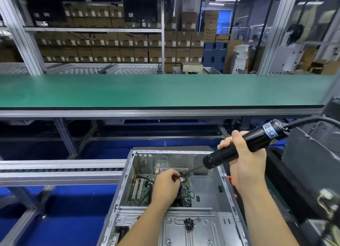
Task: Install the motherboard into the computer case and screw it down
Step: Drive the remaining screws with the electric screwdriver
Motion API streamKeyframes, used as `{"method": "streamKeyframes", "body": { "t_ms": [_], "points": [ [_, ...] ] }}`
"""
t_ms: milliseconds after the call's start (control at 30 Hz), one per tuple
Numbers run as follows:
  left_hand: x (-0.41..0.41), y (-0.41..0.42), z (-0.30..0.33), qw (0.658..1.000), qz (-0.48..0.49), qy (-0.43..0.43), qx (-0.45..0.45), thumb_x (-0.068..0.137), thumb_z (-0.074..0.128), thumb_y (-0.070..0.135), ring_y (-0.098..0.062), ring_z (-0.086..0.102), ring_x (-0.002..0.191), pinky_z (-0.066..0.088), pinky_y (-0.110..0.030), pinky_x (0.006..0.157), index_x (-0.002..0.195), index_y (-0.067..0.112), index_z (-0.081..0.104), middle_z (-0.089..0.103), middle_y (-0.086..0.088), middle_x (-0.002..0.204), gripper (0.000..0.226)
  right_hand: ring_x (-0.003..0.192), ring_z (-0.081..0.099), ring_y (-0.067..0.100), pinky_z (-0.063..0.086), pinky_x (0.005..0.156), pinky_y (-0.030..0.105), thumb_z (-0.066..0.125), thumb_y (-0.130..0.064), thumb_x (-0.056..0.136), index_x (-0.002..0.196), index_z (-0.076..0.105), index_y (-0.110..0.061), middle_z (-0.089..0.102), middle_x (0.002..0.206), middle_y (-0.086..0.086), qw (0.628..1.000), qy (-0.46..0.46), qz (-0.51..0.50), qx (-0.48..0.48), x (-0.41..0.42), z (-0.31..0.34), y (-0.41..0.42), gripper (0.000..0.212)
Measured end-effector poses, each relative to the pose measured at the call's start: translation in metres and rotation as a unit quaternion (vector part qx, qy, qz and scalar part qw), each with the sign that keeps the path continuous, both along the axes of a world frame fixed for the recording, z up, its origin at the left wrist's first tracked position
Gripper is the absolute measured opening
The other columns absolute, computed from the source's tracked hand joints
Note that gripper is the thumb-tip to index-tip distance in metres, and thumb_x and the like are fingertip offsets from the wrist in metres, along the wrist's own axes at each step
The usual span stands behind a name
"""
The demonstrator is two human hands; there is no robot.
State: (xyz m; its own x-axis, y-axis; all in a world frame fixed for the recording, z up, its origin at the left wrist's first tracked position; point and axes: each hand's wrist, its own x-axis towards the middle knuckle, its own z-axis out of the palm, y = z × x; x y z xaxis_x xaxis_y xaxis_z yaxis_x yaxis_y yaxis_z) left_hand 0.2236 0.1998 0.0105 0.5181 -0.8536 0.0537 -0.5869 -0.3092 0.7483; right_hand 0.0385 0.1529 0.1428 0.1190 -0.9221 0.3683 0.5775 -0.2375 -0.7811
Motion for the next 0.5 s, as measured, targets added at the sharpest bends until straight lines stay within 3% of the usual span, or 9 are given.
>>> {"method": "streamKeyframes", "body": {
  "t_ms": [500],
  "points": [
    [0.0017,-0.0009,-0.002,1.0,-0.003,0.015,-0.011,0.09,0.065,0.011,0.002,0.055,0.069,0.039,0.0,0.058,0.083,0.033,0.063,0.06,0.017,0.079,0.023,0.067,0.063,0.019,0.051,0.084,0.049,0.092,-0.051,0.065,0.076,0.067,-0.03,0.063,0.069,0.0,1.0,0.011,-0.004,-0.006,0.0003,-0.0068,0.0001,0.035]
  ]
}}
